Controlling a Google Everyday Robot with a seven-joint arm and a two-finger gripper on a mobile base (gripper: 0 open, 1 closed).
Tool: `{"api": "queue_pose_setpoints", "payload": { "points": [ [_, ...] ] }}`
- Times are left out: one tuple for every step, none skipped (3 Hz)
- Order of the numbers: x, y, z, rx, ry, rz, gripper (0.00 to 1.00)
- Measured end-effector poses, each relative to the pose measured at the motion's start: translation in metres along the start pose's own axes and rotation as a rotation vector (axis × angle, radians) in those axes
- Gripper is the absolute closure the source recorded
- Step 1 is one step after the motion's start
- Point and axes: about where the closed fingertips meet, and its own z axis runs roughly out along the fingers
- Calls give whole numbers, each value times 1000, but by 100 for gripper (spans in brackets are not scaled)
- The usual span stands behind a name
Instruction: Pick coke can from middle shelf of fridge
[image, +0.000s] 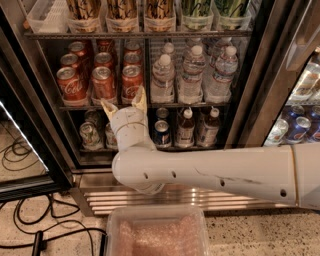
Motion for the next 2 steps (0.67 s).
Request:
{"api": "queue_pose_setpoints", "payload": {
  "points": [
    [0, -1, 8, 16, -9, 5, 31],
    [0, -2, 12, 30, -12, 8, 33]
  ]
}}
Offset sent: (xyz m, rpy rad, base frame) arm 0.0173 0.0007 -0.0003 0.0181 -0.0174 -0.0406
